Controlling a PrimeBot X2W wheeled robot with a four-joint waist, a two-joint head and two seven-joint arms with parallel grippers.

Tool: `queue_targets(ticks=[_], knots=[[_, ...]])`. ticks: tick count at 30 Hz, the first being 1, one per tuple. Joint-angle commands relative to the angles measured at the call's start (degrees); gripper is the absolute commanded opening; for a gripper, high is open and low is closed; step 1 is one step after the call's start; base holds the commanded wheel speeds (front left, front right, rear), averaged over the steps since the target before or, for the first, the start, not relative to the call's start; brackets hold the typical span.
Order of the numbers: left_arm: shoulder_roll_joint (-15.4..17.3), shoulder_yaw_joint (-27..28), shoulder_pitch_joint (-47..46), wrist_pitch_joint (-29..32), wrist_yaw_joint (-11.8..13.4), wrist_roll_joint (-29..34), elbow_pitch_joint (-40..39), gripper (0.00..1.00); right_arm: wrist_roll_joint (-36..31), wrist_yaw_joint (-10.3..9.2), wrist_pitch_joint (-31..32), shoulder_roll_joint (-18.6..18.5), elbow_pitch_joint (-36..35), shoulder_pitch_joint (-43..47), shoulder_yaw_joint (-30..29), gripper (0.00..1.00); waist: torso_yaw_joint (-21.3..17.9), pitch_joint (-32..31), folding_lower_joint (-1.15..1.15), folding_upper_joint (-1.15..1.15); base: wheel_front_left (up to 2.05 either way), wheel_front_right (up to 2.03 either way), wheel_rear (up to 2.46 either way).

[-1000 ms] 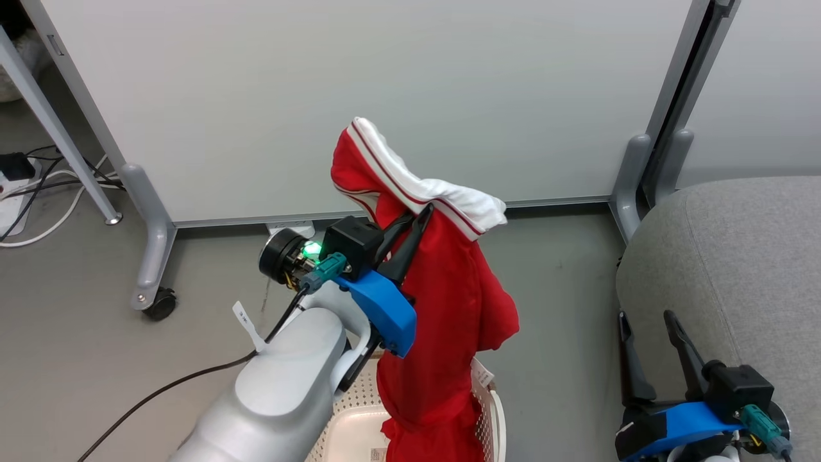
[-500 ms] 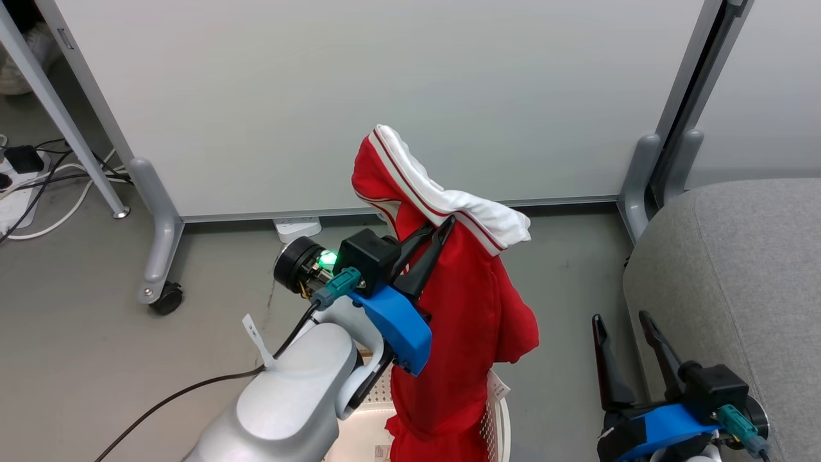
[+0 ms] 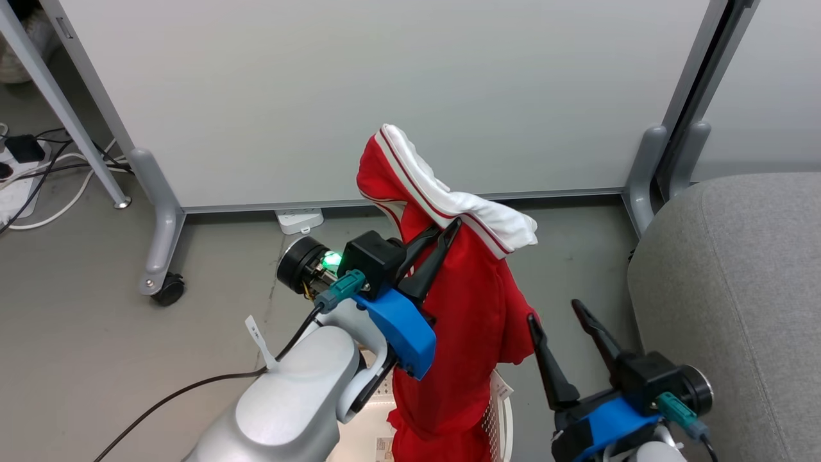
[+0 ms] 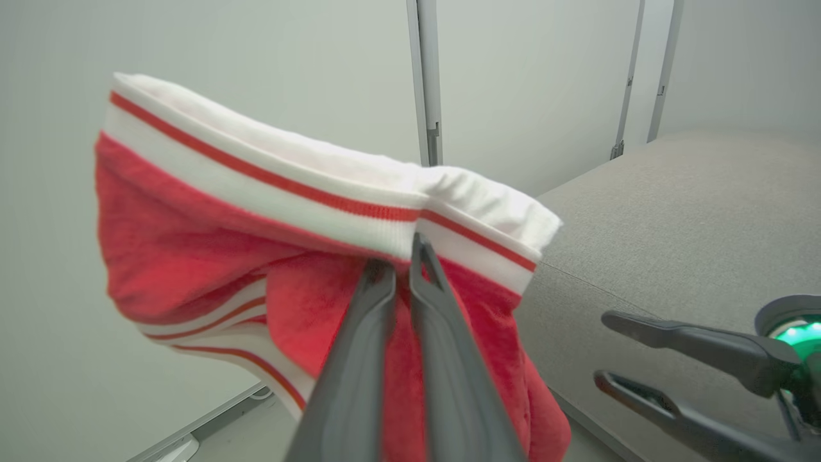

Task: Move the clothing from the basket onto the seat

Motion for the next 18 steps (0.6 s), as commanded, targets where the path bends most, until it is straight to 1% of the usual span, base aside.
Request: queue_targets(ticks=[1,7,18], knots=[[0.2,0.0,0.6,0.0,0.3,-0.1,-0.3,0.0,0.3,-0.04,0.0,-0.6,0.3,-1.1,1.0,1.0,0.1,0.1,0.0,0.0,0.0,0.0,0.0],[0.0,-0.6,-0.3,0.2,0.4,0.0,-1.1,0.0,1.4,-0.04,0.0,-2.6,2.0,-5.2,7.9,1.0,0.5,1.1,0.0,0.0,0.0,0.0,0.0],[-0.5,-1.5,-2.0,-0.2,0.2,0.2,-1.7,0.0,4.3,-0.04,0.0,-4.8,8.3,-15.4,17.2,1.0,1.7,3.5,0.0,0.0,0.0,0.0,0.0]])
